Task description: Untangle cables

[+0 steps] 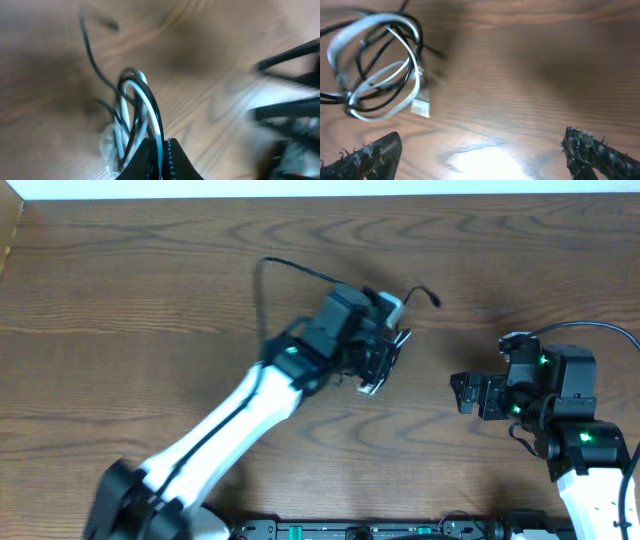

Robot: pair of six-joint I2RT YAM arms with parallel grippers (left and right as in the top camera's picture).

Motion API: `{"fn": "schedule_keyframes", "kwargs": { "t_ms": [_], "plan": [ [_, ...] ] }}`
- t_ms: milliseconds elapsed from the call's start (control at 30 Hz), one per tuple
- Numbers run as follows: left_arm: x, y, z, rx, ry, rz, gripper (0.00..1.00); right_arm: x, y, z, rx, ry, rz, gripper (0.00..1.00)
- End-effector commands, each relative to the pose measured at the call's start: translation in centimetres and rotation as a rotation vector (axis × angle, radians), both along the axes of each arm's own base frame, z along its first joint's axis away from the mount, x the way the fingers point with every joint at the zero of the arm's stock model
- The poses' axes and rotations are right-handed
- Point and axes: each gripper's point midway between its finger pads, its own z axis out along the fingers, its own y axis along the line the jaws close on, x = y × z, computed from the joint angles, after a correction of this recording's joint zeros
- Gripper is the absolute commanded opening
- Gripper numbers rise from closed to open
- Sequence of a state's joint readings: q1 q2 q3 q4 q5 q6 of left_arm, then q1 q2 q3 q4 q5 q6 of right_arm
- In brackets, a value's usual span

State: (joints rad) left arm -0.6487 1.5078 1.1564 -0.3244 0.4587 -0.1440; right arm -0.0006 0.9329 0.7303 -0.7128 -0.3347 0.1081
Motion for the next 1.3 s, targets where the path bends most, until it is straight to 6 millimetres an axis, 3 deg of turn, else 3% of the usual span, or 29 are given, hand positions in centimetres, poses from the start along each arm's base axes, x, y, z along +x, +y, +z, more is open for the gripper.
{"fn": "schedule_keyframes", "kwargs": {
  "t_ms": [0, 167, 433, 700, 900, 1067, 1167, 1267],
  "plan": [
    [-1.5, 0.1, 3.9, -0.113, 0.014, -0.038, 0.07, -0.1, 3.3, 2.1, 0.188, -0.023, 0.121, 0.99],
    [-2.1, 0.5, 3.6, -0.101, 0.056, -0.025, 0.08, -0.2, 5.4, 3.3, 0.309, -0.036, 0.217, 0.99],
    [-3.0, 0.1, 3.9, -0.13, 0.084, -0.069, 0.06, 0.3, 5.3, 1.0, 0.312, 0.054, 0.197, 0.97],
    [-6.0, -0.6, 7.1, -0.248, 0.106, -0.205, 0.07, 1.9, 7.4, -1.3, 0.34, 0.124, 0.225, 0.88],
    [-7.2, 0.2, 9.7, -0.282, 0.047, -0.213, 0.08, 4.2, 7.4, -2.6, 0.167, 0.048, 0.179, 0.88],
    [-7.8, 0.6, 10.9, -0.313, 0.073, -0.187, 0.07, 4.1, 10.8, -1.7, 0.179, -0.014, 0.289, 0.9],
    [-8.3, 0.6, 11.2, -0.327, 0.082, -0.21, 0.08, 3.9, 12.3, -1.4, 0.173, -0.033, 0.314, 0.8],
    [-8.6, 0.7, 10.8, -0.316, 0.106, -0.21, 0.07, 4.1, 13.1, -1.0, 0.196, -0.034, 0.273, 0.78]
  ]
}}
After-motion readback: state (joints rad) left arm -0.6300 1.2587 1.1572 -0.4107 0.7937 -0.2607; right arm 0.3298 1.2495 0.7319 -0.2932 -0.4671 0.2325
